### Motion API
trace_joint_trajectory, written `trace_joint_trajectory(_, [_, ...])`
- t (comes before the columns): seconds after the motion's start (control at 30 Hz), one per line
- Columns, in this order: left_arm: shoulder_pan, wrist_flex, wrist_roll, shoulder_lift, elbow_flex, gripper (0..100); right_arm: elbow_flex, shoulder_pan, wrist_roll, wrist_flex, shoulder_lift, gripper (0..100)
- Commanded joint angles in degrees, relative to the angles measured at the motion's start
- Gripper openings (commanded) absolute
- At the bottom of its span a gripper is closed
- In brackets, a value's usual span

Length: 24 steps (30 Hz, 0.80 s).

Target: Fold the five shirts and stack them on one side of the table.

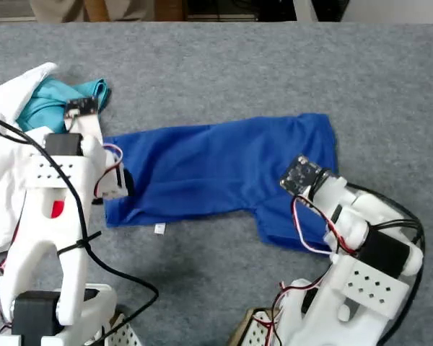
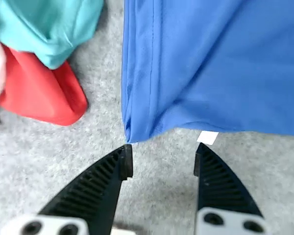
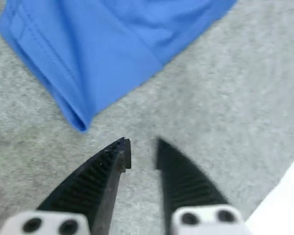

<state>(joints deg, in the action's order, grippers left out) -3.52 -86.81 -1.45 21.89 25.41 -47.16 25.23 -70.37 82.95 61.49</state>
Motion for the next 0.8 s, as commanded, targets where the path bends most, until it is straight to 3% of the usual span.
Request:
trace_joint_trajectory(0.0, [-0.8, -0.7, 0.1, 1.3, -7.6, 17, 4.7, 0.0, 2.7, -1.2, 0.4, 1.3])
trace_joint_trajectory(0.17, [-0.4, 13.5, -7.3, 1.0, -7.9, 1, 5.2, -7.0, 10.3, -10.2, -3.7, 1.6])
trace_joint_trajectory(0.43, [-0.3, 37.5, -12.0, -3.0, 1.2, 2, 12.6, -13.8, 24.5, -22.1, -25.9, 1.6])
trace_joint_trajectory(0.6, [-0.2, 44.0, -12.0, -13.3, 1.4, 2, 23.6, -15.1, 32.4, -24.9, -42.5, 1.6])
trace_joint_trajectory(0.77, [-0.4, 44.7, -12.0, -25.4, -3.1, 2, 34.1, -15.1, 37.2, -25.0, -59.0, 1.6])
